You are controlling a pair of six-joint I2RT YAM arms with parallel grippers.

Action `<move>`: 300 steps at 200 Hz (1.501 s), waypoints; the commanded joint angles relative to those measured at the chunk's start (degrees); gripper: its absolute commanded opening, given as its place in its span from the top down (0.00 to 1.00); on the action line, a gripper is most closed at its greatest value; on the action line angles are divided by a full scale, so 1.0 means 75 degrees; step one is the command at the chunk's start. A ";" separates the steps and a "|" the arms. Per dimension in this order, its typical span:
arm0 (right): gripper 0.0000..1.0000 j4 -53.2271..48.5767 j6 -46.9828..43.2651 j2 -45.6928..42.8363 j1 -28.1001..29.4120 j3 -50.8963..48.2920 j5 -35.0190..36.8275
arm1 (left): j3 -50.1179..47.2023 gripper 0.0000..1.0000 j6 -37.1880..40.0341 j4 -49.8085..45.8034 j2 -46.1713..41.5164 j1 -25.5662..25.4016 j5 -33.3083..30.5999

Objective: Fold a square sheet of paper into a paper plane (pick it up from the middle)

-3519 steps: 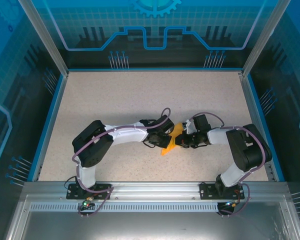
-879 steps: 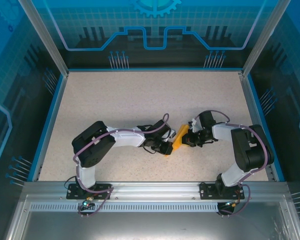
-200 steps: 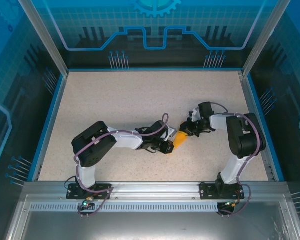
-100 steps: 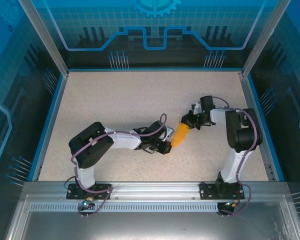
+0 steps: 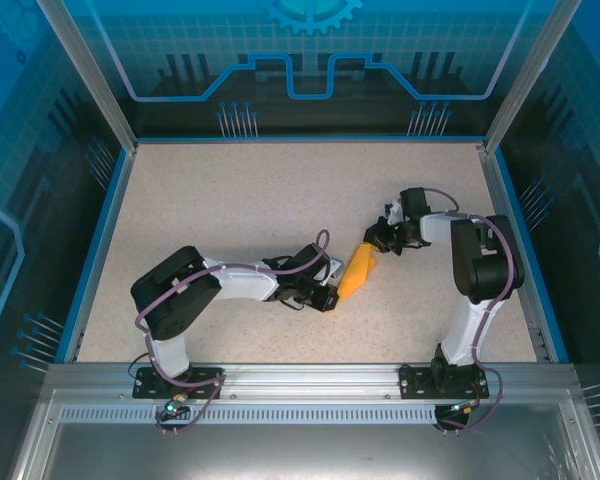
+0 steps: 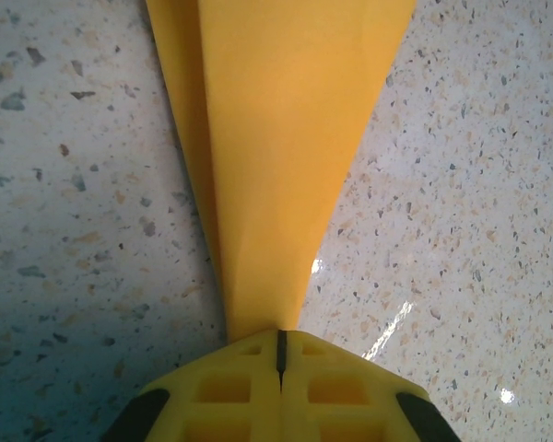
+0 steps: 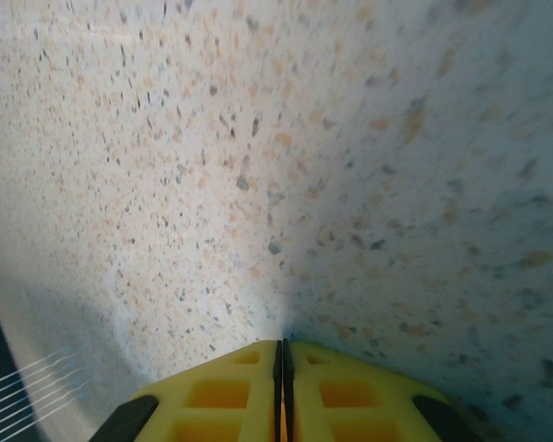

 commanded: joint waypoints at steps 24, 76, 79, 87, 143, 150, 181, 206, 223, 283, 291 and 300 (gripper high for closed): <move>0.86 -0.0758 -0.0582 -0.2007 -0.0101 -0.0622 0.0460 | -0.0333 1.00 0.0090 -0.1524 0.0403 0.0023 -0.0067; 0.86 0.0159 0.0653 -0.3048 0.1054 -0.2324 -0.0406 | -0.0302 0.99 0.0056 -0.1241 0.0415 0.0037 0.0074; 0.86 0.0298 0.0751 -0.3048 0.1179 -0.2365 -0.0385 | -0.0293 0.99 0.0068 -0.1244 0.0418 0.0037 0.0085; 0.86 0.0536 0.0998 -0.3038 0.1468 -0.2496 -0.0269 | -0.0279 0.99 0.0088 -0.1236 0.0415 0.0042 0.0098; 0.88 0.1460 0.1586 -0.2251 0.2360 -0.2757 0.0287 | -0.0395 0.99 0.0147 -0.1126 0.0322 0.0042 0.0149; 0.88 0.1416 0.1518 -0.2122 0.2372 -0.2745 0.0388 | -0.0412 1.00 0.0147 -0.1110 0.0311 0.0048 0.0152; 0.88 0.1438 0.1278 -0.1599 0.2335 -0.2710 0.0665 | -0.0488 0.99 0.0135 -0.1112 0.0192 0.0048 0.0189; 0.89 0.1096 0.1007 -0.1398 0.2289 -0.2655 0.0996 | -0.0559 0.99 0.0100 -0.1255 0.0005 0.0048 0.0182; 0.90 0.0851 0.0803 -0.1289 0.2265 -0.2617 0.1272 | -0.0591 1.00 0.0054 -0.1427 -0.0108 0.0048 0.0172; 0.90 0.0850 0.0520 -0.0814 0.2205 -0.2616 0.1573 | -0.0603 1.00 0.0001 -0.2055 -0.0425 -0.0137 0.0178; 0.91 0.0839 0.0489 -0.0758 0.2197 -0.2612 0.1604 | -0.0623 1.00 0.0001 -0.2125 -0.0457 -0.0179 0.0142; 0.91 0.0849 0.0465 -0.0704 0.2169 -0.2607 0.1588 | -0.0637 1.00 0.0001 -0.2170 -0.0467 -0.0198 0.0117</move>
